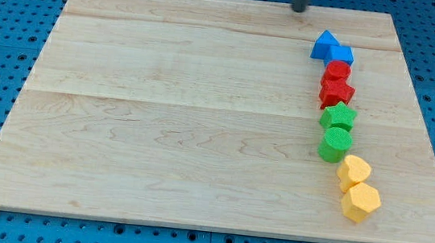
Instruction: Slide the yellow hexagon left a bit
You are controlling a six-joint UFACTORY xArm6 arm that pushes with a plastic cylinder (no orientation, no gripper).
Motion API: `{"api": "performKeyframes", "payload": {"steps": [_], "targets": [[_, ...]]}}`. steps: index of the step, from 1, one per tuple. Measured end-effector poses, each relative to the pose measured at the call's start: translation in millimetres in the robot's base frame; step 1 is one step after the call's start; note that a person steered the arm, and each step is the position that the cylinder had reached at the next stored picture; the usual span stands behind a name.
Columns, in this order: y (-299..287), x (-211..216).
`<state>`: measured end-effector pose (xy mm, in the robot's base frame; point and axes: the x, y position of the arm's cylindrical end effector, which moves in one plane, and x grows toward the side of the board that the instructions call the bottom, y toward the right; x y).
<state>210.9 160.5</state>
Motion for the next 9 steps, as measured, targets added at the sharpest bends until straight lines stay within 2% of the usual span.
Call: {"api": "performKeyframes", "payload": {"steps": [1,2,3,4,5,6,7,8,9], "targets": [[98,60],[113,162],[113,244],[97,304],[40,328],[7,327],[8,326],[47,328],[28,353]]}}
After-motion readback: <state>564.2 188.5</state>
